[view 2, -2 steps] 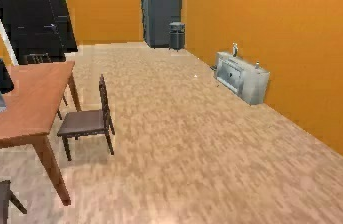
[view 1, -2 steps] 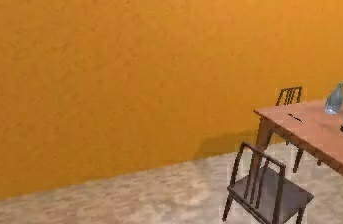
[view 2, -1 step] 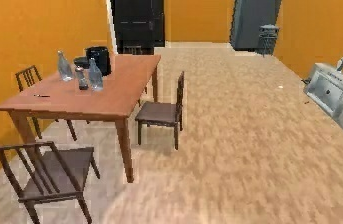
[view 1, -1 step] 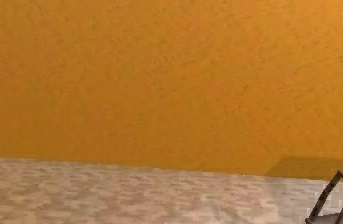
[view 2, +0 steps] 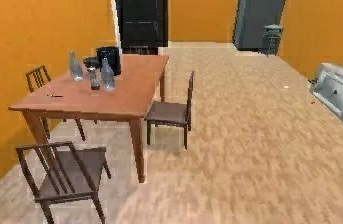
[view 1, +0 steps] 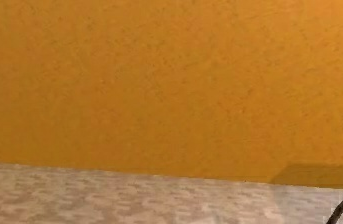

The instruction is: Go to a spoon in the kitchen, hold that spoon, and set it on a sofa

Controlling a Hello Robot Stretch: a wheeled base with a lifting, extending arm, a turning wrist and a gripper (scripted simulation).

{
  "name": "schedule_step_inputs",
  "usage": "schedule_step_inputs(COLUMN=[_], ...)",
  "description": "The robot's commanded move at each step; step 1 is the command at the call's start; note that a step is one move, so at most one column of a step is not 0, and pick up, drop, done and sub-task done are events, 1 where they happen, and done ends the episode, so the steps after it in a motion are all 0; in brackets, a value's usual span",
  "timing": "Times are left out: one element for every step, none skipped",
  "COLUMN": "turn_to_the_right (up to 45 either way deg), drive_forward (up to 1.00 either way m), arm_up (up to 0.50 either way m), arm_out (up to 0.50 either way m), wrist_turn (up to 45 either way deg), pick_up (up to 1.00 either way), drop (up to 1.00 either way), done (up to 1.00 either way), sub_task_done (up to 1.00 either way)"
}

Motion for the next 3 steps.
schedule_step_inputs(turn_to_the_right=[-45.0,-36.0,0.0], drive_forward=[0.0,0.0,0.75], arm_up=[0.0,0.0,0.0], arm_out=[0.0,0.0,0.0], wrist_turn=[0.0,0.0,0.0], pick_up=[0.0,0.0,0.0], drop=[0.0,0.0,0.0], done=[0.0,0.0,0.0], sub_task_done=[0.0,0.0,0.0])
